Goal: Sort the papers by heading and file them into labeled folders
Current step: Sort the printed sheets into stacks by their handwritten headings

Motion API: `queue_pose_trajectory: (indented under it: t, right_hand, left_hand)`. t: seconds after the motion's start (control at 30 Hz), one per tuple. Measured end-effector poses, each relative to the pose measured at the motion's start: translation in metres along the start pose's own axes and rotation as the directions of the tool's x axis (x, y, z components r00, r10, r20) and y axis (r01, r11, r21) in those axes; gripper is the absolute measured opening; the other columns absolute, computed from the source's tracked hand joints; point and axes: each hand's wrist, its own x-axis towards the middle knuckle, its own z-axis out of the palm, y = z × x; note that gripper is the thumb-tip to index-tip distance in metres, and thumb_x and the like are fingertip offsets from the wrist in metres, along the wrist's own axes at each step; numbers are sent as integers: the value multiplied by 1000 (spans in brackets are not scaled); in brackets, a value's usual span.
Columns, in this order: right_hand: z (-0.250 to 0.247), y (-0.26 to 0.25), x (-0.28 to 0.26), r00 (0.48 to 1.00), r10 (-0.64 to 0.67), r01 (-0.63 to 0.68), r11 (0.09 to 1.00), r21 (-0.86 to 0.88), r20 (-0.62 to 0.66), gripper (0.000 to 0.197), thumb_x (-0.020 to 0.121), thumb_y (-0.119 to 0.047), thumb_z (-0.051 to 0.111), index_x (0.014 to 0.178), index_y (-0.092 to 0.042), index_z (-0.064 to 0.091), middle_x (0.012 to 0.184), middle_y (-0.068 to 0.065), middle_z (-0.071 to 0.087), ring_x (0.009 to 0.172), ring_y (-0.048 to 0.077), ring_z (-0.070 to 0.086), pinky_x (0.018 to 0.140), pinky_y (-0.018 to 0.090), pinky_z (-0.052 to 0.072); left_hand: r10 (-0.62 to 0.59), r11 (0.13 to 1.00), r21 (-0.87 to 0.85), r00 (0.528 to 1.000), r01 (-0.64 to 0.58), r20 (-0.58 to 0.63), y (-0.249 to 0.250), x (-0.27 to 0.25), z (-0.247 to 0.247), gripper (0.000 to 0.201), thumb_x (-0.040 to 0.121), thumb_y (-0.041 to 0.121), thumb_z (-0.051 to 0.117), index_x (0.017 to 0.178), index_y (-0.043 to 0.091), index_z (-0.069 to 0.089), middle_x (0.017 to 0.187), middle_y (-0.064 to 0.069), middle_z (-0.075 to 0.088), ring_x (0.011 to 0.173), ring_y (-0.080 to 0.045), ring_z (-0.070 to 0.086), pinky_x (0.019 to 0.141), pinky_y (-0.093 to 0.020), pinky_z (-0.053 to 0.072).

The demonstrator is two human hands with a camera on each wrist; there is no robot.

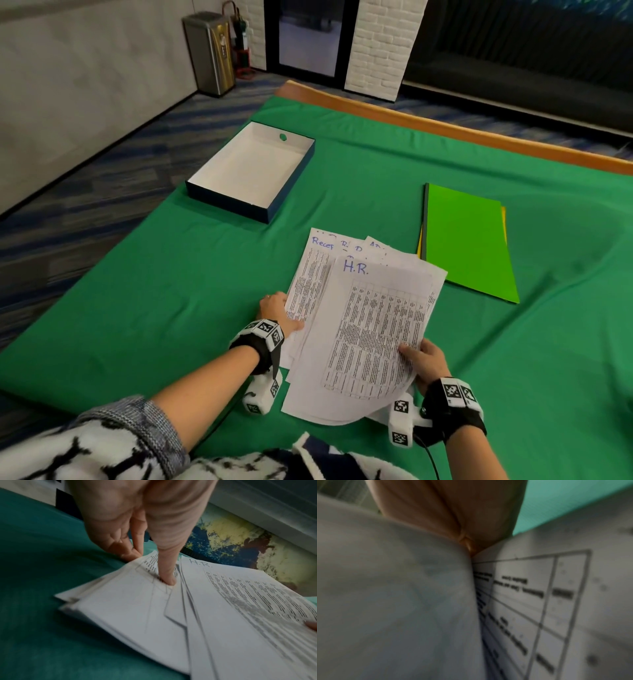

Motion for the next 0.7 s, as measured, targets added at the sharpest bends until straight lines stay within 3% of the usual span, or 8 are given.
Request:
queue_pose_trajectory:
  t: [0.13, 0.27, 0.4, 0.57, 0.7]
  right_hand:
    - [-5, -4, 2, 996, -69, 65, 995, -73, -62, 21, 88, 5, 53, 109, 1, 57, 111, 20, 64, 90, 33, 66, 84, 47, 53]
    - [-16, -5, 4, 993, -63, 53, 994, -91, -103, 22, 89, 4, 53, 110, 1, 56, 112, 21, 64, 94, 35, 65, 86, 50, 52]
    - [-21, 0, 3, 993, -65, 55, 993, -108, -97, 16, 89, 2, 55, 104, -1, 57, 105, 20, 65, 80, 29, 66, 71, 40, 56]
    - [-15, 3, 7, 992, -93, 84, 990, -109, -79, 18, 88, 2, 56, 105, -2, 58, 105, 19, 65, 86, 31, 66, 85, 46, 53]
    - [-10, 0, 8, 992, -119, 114, 988, -103, -47, 21, 88, 4, 55, 107, -4, 58, 100, 13, 65, 81, 25, 66, 79, 40, 52]
  left_hand:
    - [-12, 990, -140, 999, 6, -40, -1, -5, -4, 43, 67, 15, 82, 104, 4, 65, 102, -9, 70, 89, -20, 67, 76, -21, 51]
    - [-71, 971, -236, 994, 49, -86, -13, -6, -14, 35, 69, 15, 81, 99, 3, 69, 96, -12, 72, 86, -21, 68, 80, -23, 52]
    - [-102, 963, -262, 988, 68, -118, -25, -5, -23, 32, 71, 13, 80, 100, 4, 70, 97, -12, 72, 87, -22, 68, 86, -27, 52]
    - [-132, 958, -274, 980, 87, -148, -35, -7, -33, 32, 73, 13, 78, 102, 3, 69, 100, -13, 71, 93, -24, 67, 90, -29, 50]
    - [-139, 960, -260, 981, 100, -135, -41, -8, -37, 34, 76, 12, 76, 107, 1, 67, 106, -15, 69, 98, -26, 65, 92, -31, 49]
